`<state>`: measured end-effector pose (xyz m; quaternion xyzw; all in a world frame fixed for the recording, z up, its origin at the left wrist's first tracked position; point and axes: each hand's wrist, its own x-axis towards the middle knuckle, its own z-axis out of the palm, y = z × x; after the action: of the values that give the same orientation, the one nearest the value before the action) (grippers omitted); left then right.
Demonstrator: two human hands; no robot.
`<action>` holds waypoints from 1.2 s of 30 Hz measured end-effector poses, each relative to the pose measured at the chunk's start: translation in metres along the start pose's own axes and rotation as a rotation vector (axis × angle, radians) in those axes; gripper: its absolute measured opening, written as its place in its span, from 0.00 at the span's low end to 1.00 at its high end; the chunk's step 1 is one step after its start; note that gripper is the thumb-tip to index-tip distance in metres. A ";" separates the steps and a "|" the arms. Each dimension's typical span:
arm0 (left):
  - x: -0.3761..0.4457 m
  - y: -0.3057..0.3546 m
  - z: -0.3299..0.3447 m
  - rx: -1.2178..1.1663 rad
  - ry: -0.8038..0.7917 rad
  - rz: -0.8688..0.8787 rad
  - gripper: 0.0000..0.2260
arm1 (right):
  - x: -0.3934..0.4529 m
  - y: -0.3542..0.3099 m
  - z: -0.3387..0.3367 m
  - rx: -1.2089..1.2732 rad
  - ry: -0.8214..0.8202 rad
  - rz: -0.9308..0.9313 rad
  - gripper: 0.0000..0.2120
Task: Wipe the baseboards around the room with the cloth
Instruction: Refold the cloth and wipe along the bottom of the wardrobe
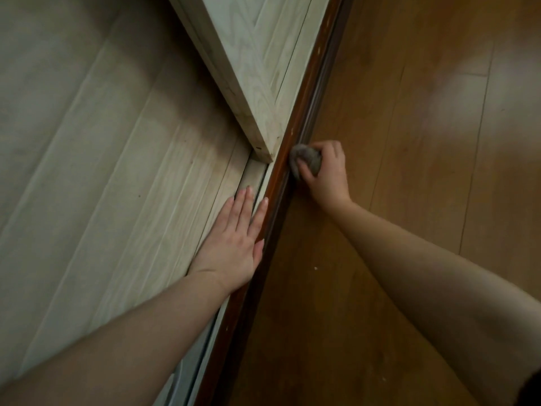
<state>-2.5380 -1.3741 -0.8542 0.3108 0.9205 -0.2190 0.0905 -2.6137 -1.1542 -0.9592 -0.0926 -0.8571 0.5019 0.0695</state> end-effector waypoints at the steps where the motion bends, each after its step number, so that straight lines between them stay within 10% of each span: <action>1: 0.000 0.000 0.000 -0.001 -0.005 0.000 0.31 | 0.019 0.000 -0.005 0.002 0.010 0.018 0.15; 9: 0.001 0.000 -0.002 -0.011 -0.034 -0.017 0.31 | 0.100 -0.010 -0.037 -0.075 -0.015 0.115 0.18; 36: 0.009 0.016 -0.014 0.104 0.098 0.000 0.34 | -0.152 0.045 -0.069 -0.178 -0.176 0.073 0.21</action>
<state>-2.5357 -1.3516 -0.8504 0.3255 0.9111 -0.2512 0.0292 -2.4467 -1.1090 -0.9691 -0.0854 -0.8970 0.4324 -0.0329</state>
